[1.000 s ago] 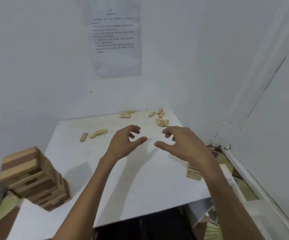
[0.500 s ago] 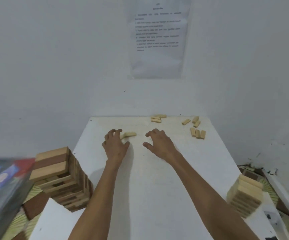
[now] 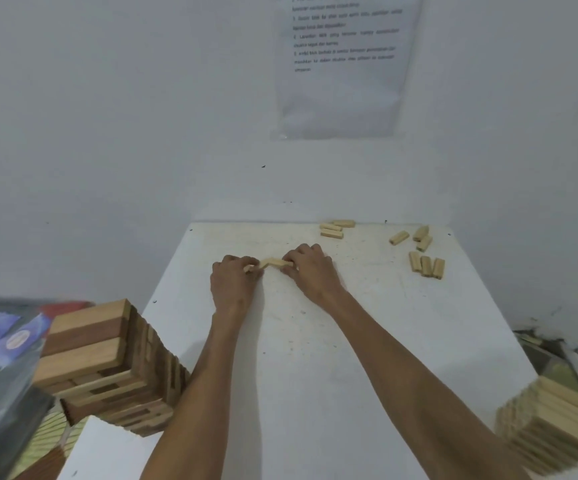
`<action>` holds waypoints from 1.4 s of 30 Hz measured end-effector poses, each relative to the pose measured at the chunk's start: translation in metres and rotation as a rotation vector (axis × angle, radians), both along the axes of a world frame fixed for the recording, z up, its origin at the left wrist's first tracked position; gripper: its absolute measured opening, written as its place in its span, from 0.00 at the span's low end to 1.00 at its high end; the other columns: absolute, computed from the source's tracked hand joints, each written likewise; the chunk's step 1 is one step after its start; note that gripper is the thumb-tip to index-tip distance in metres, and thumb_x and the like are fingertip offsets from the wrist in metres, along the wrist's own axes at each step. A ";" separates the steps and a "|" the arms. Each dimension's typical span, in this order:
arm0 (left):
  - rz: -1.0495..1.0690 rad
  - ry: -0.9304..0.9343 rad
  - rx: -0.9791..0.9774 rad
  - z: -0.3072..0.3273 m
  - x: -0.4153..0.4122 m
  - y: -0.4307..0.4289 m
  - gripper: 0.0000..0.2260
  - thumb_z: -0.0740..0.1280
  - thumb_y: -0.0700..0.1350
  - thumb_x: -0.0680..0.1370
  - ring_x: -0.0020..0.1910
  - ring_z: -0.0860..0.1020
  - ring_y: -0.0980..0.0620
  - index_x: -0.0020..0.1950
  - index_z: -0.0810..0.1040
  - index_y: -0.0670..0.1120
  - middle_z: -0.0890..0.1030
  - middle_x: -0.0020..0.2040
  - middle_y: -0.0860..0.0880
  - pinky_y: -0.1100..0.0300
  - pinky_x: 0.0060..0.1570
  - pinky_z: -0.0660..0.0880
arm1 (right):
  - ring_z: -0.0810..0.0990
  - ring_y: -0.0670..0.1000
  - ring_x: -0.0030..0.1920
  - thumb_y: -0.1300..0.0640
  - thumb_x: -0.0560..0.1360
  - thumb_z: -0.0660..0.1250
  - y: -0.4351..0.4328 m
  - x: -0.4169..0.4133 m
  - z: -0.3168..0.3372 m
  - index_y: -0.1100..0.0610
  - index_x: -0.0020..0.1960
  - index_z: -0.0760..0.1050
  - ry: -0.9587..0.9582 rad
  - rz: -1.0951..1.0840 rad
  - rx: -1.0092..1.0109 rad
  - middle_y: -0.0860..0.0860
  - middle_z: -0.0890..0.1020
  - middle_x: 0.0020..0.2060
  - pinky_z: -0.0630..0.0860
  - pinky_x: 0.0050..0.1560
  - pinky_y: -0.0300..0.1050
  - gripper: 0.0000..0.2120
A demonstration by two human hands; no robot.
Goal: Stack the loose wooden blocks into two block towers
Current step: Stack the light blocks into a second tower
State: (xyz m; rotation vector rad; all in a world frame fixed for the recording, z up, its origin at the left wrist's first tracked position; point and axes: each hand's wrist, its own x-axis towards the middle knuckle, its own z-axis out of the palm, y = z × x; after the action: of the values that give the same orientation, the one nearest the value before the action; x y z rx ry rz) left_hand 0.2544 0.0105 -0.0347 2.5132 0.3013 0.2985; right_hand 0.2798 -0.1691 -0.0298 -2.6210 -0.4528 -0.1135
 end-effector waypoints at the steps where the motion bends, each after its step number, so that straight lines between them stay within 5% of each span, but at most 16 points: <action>1: -0.016 0.001 0.021 0.000 -0.002 -0.002 0.10 0.70 0.50 0.80 0.61 0.74 0.40 0.59 0.85 0.51 0.81 0.59 0.44 0.48 0.56 0.75 | 0.71 0.55 0.61 0.47 0.83 0.63 -0.005 -0.008 -0.002 0.51 0.64 0.79 -0.005 -0.022 0.040 0.50 0.78 0.60 0.71 0.56 0.53 0.14; 7: -0.148 -0.044 -0.001 0.010 -0.045 -0.032 0.11 0.73 0.53 0.75 0.52 0.78 0.44 0.55 0.84 0.50 0.81 0.54 0.47 0.48 0.53 0.76 | 0.71 0.54 0.59 0.48 0.83 0.64 -0.041 -0.083 -0.001 0.50 0.63 0.79 -0.015 -0.135 0.092 0.49 0.78 0.58 0.73 0.53 0.53 0.12; 10: -0.255 -0.083 -0.070 0.013 -0.088 -0.050 0.16 0.73 0.51 0.73 0.53 0.77 0.47 0.60 0.81 0.51 0.82 0.53 0.50 0.49 0.54 0.74 | 0.71 0.53 0.61 0.49 0.83 0.63 -0.065 -0.135 0.002 0.47 0.66 0.76 -0.002 -0.171 0.035 0.46 0.77 0.60 0.71 0.55 0.53 0.13; 20: -0.485 -0.089 -0.153 -0.003 -0.209 -0.091 0.09 0.75 0.48 0.76 0.52 0.75 0.58 0.56 0.81 0.53 0.80 0.51 0.62 0.69 0.50 0.68 | 0.68 0.47 0.57 0.49 0.79 0.66 -0.122 -0.269 0.002 0.42 0.61 0.78 0.088 -0.058 -0.050 0.40 0.71 0.56 0.63 0.52 0.47 0.11; 25: -0.537 -0.071 -0.305 -0.015 -0.237 -0.094 0.04 0.77 0.50 0.76 0.61 0.75 0.60 0.48 0.84 0.57 0.81 0.56 0.63 0.59 0.60 0.75 | 0.68 0.44 0.59 0.50 0.80 0.66 -0.129 -0.285 -0.001 0.43 0.67 0.74 0.130 -0.057 0.020 0.37 0.72 0.55 0.65 0.56 0.48 0.16; 28: -0.557 -0.088 -0.305 -0.016 -0.239 -0.089 0.06 0.76 0.56 0.75 0.63 0.75 0.60 0.50 0.85 0.58 0.79 0.61 0.63 0.56 0.62 0.75 | 0.68 0.43 0.60 0.50 0.79 0.66 -0.130 -0.283 -0.001 0.44 0.71 0.69 0.160 -0.083 0.076 0.37 0.73 0.54 0.64 0.59 0.48 0.21; 30: -0.569 -0.096 -0.282 -0.016 -0.244 -0.087 0.13 0.75 0.64 0.72 0.64 0.73 0.59 0.52 0.84 0.59 0.75 0.65 0.62 0.63 0.63 0.71 | 0.67 0.44 0.60 0.50 0.79 0.65 -0.130 -0.282 0.000 0.43 0.75 0.65 0.188 -0.067 0.063 0.36 0.72 0.54 0.63 0.59 0.48 0.25; 35: -0.506 -0.150 -0.018 -0.015 -0.250 -0.093 0.25 0.68 0.77 0.67 0.59 0.66 0.57 0.53 0.83 0.63 0.71 0.58 0.58 0.60 0.56 0.61 | 0.66 0.45 0.61 0.48 0.80 0.63 -0.124 -0.276 0.003 0.40 0.74 0.67 0.205 -0.029 -0.022 0.38 0.72 0.56 0.64 0.59 0.48 0.23; 42: -0.590 -0.111 -0.192 -0.020 -0.246 -0.093 0.12 0.76 0.58 0.73 0.56 0.74 0.59 0.53 0.82 0.56 0.73 0.56 0.61 0.71 0.53 0.69 | 0.65 0.38 0.57 0.50 0.80 0.65 -0.123 -0.274 0.006 0.45 0.70 0.72 0.217 0.027 0.067 0.32 0.68 0.48 0.64 0.62 0.46 0.18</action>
State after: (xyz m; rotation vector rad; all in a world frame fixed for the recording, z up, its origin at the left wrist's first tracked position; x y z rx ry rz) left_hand 0.0089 -0.0829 -0.0547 2.2603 -0.4326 0.1585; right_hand 0.0062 -0.2921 -0.0243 -2.5246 -0.4010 0.1612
